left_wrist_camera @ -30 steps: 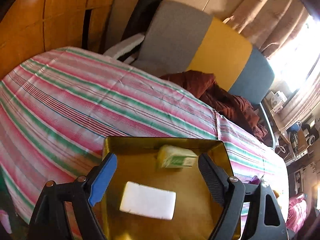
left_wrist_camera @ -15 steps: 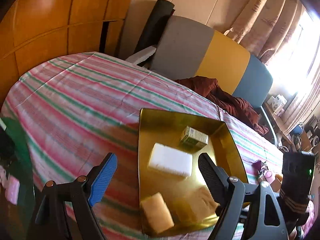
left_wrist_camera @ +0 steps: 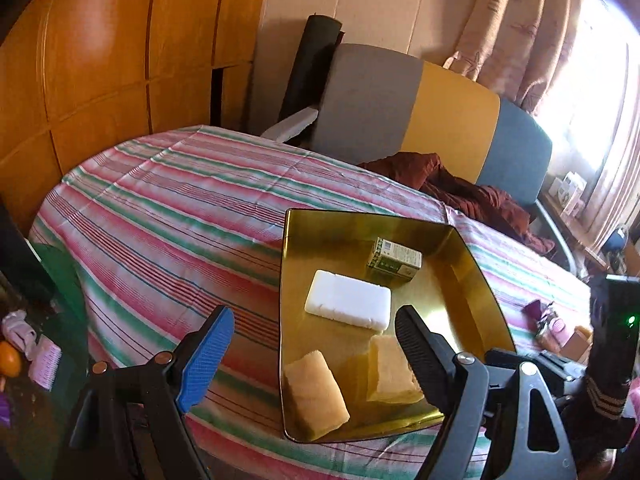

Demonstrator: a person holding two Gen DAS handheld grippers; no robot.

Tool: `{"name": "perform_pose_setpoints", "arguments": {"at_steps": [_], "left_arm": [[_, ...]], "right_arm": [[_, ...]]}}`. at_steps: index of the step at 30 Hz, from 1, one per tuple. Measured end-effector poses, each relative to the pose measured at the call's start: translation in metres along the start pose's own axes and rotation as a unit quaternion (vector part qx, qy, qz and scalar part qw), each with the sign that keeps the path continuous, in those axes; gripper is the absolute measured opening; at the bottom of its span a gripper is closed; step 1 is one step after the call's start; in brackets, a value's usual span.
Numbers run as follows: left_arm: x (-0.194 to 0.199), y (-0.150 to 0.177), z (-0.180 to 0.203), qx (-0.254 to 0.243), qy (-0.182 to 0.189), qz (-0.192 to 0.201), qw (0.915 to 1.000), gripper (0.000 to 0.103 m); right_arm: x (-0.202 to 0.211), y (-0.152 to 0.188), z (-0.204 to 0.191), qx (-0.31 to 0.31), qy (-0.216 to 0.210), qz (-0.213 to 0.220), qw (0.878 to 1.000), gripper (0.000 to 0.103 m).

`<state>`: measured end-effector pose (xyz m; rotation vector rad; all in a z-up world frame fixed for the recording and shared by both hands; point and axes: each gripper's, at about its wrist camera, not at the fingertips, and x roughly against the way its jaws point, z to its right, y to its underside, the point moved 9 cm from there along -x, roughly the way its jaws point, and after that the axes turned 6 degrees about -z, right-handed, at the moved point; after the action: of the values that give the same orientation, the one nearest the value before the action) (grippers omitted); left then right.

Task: Organize objects
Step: 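Lower the tan sponge into the tray and open the right gripper, then move both grippers back to the pile of items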

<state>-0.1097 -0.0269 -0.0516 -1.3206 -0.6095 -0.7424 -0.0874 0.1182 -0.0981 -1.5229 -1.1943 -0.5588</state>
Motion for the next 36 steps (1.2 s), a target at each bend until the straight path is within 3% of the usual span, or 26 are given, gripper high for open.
{"name": "perform_pose_setpoints", "arguments": {"at_steps": [5,7,17,36], "left_arm": [[0.011,0.005,0.006,-0.024,-0.065,0.033,0.997,0.083],[0.013,0.007,0.008,-0.027,-0.073,0.035,0.9964,0.083],[0.012,0.018,0.016,-0.041,-0.075,0.031,0.9958,0.083],[-0.001,0.035,0.041,-0.051,-0.013,-0.006,0.9986,0.084]], "right_arm": [[0.007,0.0,0.001,0.019,0.036,0.023,0.999,0.101],[0.01,0.0,0.001,0.025,0.048,0.033,0.998,0.101],[0.023,0.005,0.009,0.021,0.073,0.059,0.995,0.102],[0.039,0.012,0.037,-0.012,0.092,0.079,0.993,0.103]]}}
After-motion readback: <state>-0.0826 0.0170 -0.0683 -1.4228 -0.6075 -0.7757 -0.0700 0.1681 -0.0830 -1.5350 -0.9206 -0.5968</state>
